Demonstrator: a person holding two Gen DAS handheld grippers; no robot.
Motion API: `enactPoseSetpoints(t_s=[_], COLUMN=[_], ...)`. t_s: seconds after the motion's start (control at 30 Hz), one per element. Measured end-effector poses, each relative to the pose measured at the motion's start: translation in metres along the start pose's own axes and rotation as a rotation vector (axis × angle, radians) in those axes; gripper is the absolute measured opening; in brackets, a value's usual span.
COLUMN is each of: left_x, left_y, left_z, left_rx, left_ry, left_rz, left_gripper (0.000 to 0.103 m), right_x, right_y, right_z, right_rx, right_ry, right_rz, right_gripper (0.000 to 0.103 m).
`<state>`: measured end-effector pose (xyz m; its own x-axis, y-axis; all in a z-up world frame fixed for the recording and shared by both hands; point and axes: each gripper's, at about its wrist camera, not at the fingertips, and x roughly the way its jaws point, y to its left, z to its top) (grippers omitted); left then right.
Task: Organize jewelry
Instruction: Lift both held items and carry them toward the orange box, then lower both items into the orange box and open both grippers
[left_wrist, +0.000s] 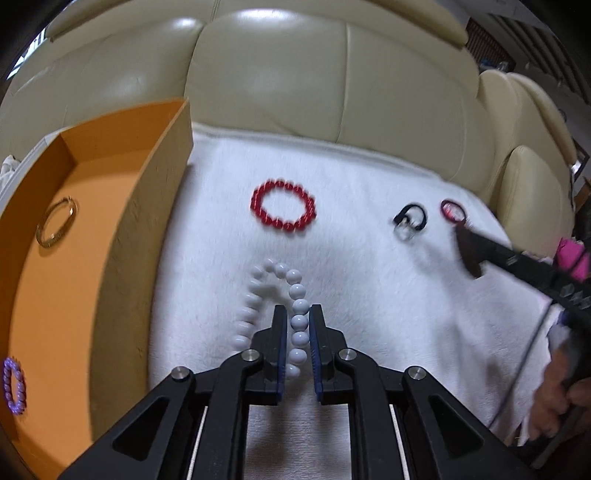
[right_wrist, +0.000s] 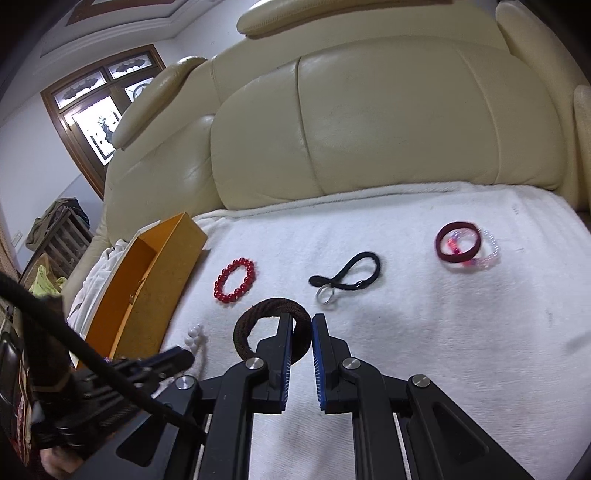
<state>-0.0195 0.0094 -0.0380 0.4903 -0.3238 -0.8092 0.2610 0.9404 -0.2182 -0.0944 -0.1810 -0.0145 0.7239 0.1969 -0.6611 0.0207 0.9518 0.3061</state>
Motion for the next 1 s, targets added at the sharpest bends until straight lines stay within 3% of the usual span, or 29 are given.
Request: enactPoseSetpoints(t_s=[0.07,0.2,0.27,0.3,0.4,0.5,0.77,0.9,1.0], left_x=[0.004,0.005,0.007,0.007,0.000,-0.019,-0.104,-0.146,-0.162], left_y=[0.001,-0.001,-0.002,-0.002,-0.007,-0.014,-0.005,0.019,0.046], left_z=[-0.003,-0.004,-0.004,-0.002,0.004,0.009,0.014,0.019,0.019], left_rx=[-0.006,0.017,0.023,0.027,0.036,0.061,0.042,-0.008,-0.047], left_ry=[0.013,-0.018,-0.029,-0.033,-0.067,-0.131,-0.334,-0.453,-0.486], left_rz=[0.007,0.011,0.015,0.016,0.018,0.016,-0.095,-0.057,0.031], left_gripper=[0.023,0.023,0.019,0.009,0.009,0.009,0.009,0.009,0.009], right_x=[-0.006,-0.005,0.002,0.003,0.002,-0.002,0.002,0.010,0.019], right_y=[-0.002,-0.005,-0.003,-0.001,0.002,0.006,0.045,0.071,0.094], right_z=[0.002,0.002,0.001,0.001,0.003,0.006,0.008,0.010,0.009], right_rx=[0.008,0.031,0.027,0.022,0.017,0.022,-0.033,-0.066,-0.096], right_ry=[-0.015,-0.024,-0.010,-0.006,-0.022,-0.046,-0.074,-0.087,-0.081], right_rz=[0.008,0.023,0.021,0.020,0.025,0.040,0.104,0.140,0.168], right_gripper=[0.012,0.012,0.012,0.012,0.012,0.012,0.012,0.012,0.012])
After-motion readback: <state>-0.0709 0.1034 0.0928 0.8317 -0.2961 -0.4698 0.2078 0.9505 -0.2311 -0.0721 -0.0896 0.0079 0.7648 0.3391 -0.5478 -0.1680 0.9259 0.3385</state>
